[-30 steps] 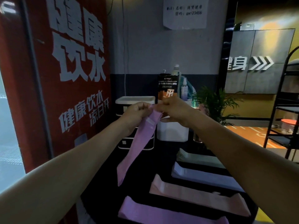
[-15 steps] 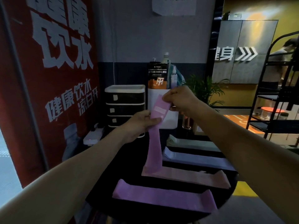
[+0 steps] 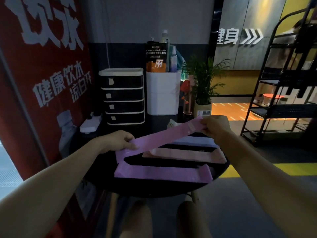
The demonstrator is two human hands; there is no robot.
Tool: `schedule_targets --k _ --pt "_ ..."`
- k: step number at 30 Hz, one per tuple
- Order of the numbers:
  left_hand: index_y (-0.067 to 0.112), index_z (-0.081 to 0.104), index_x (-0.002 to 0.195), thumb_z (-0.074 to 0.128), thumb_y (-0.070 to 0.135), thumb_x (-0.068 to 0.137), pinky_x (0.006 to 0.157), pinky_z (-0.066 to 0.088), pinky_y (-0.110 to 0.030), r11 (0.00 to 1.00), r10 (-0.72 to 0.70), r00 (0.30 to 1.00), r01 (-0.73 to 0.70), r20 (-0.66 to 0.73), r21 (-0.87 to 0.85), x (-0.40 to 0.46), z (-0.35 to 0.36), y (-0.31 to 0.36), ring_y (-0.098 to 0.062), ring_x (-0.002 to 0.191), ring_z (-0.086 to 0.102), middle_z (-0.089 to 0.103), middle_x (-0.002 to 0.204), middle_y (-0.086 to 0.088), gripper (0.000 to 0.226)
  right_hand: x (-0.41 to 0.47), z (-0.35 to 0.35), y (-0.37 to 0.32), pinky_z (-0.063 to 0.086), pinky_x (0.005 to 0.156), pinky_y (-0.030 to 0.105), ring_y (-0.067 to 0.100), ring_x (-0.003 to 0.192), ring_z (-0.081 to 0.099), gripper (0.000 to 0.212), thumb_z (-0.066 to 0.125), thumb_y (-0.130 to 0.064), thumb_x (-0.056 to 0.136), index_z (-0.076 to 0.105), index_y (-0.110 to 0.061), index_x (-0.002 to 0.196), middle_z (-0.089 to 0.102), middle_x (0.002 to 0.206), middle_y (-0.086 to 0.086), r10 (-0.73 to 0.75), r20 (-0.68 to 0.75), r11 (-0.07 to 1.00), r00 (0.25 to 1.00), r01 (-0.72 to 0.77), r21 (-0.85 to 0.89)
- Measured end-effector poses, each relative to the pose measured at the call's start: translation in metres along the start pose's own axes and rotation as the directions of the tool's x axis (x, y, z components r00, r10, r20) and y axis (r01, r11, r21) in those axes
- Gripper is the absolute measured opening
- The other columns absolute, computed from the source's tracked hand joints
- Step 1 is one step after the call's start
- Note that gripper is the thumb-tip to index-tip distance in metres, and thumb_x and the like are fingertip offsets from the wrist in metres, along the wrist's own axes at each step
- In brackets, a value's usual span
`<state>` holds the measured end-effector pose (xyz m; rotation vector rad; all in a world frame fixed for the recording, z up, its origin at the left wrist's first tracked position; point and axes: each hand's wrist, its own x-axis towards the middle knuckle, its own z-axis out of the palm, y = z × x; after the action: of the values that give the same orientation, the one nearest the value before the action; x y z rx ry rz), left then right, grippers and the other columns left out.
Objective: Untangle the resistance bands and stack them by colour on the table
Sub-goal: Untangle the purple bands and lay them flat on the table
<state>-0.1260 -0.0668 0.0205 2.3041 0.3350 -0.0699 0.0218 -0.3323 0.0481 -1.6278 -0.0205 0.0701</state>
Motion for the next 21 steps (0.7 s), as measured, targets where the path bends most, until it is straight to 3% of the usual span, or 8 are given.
schedule_targets --k 4,8,10,11,13,17,19,21 --pt "0.013 0.066 0.08 0.07 0.022 0.083 0.061 0.042 -0.019 0.992 -0.128 0.992 0.128 0.005 0.017 -0.013 -0.003 -0.019 -0.008 0.067 0.05 0.058 0.069 0.005 0.011 -0.005 -0.014 0.027 0.052 0.062 0.033 0.021 0.062 0.053 0.023 0.055 0.005 0.082 0.05 -0.006 0.063 0.054 0.072 0.015 0.002 -0.044 0.998 0.999 -0.005 -0.064" --pt "0.014 0.062 0.08 0.065 0.012 0.086 0.071 0.052 -0.027 0.944 -0.239 0.97 0.224 -0.034 -0.24 -0.023 0.002 -0.03 -0.01 0.071 0.056 0.061 0.07 0.004 0.008 -0.015 -0.025 0.051 0.05 0.052 0.03 0.018 0.054 0.05 0.027 0.058 0.003 0.082 0.049 -0.009 0.06 0.05 0.066 0.01 0.0 -0.079 0.994 0.997 -0.008 -0.11" --pt "0.01 0.062 0.083 0.065 0.005 0.085 0.065 0.053 -0.025 0.906 -0.263 0.957 0.203 -0.12 -0.371 -0.023 0.011 -0.034 -0.012 0.073 0.058 0.061 0.078 -0.002 0.007 -0.021 -0.029 0.065 0.051 0.047 0.03 0.021 0.054 0.051 0.025 0.06 0.001 0.081 0.052 -0.006 0.058 0.052 0.066 0.012 -0.04 -0.07 0.98 0.997 0.025 -0.199" --pt "0.009 0.061 0.083 0.066 0.003 0.084 0.058 0.053 -0.022 0.904 -0.267 0.945 0.178 -0.188 -0.389 -0.023 0.016 -0.036 -0.012 0.072 0.057 0.06 0.079 -0.004 0.008 -0.024 -0.03 0.071 0.055 0.053 0.035 0.024 0.058 0.054 0.023 0.062 -0.001 0.08 0.054 -0.004 0.059 0.053 0.068 0.013 -0.067 -0.051 0.969 0.996 0.053 -0.239" --pt "0.007 0.06 0.08 0.069 0.002 0.081 0.049 0.052 -0.017 0.926 -0.253 0.909 0.128 -0.332 -0.356 -0.02 0.023 -0.04 -0.014 0.068 0.055 0.059 0.08 -0.008 0.011 -0.029 -0.031 0.081 0.054 0.069 0.046 0.028 0.069 0.056 0.016 0.065 -0.004 0.078 0.06 -0.001 0.063 0.055 0.07 0.014 -0.114 -0.018 0.94 0.993 0.102 -0.326" --pt "0.01 0.059 0.073 0.075 0.003 0.076 0.061 0.05 -0.026 0.962 -0.199 0.867 0.084 -0.457 -0.259 -0.019 0.031 -0.049 -0.018 0.066 0.056 0.06 0.075 -0.008 0.018 -0.043 -0.031 0.09 0.035 0.053 0.023 0.023 0.074 0.054 0.012 0.064 -0.012 0.08 0.068 -0.002 0.076 0.06 0.075 0.01 -0.192 0.019 0.815 0.981 0.17 -0.554" --pt "0.013 0.058 0.072 0.076 0.005 0.075 0.067 0.049 -0.03 0.974 -0.168 0.861 0.069 -0.479 -0.218 -0.021 0.036 -0.05 -0.019 0.069 0.056 0.059 0.073 -0.006 0.019 -0.045 -0.031 0.096 0.032 0.051 0.023 0.023 0.073 0.054 0.01 0.063 -0.011 0.079 0.066 -0.005 0.071 0.061 0.075 0.009 -0.206 0.026 0.776 0.978 0.179 -0.605" --pt "0.014 0.057 0.071 0.076 0.007 0.075 0.072 0.047 -0.031 0.984 -0.139 0.856 0.064 -0.499 -0.164 -0.023 0.042 -0.051 -0.016 0.07 0.054 0.057 0.072 -0.003 0.021 -0.045 -0.03 0.105 0.037 0.059 0.025 0.028 0.079 0.057 0.011 0.064 -0.014 0.078 0.065 -0.004 0.073 0.063 0.081 0.012 -0.227 0.025 0.739 0.974 0.189 -0.646"
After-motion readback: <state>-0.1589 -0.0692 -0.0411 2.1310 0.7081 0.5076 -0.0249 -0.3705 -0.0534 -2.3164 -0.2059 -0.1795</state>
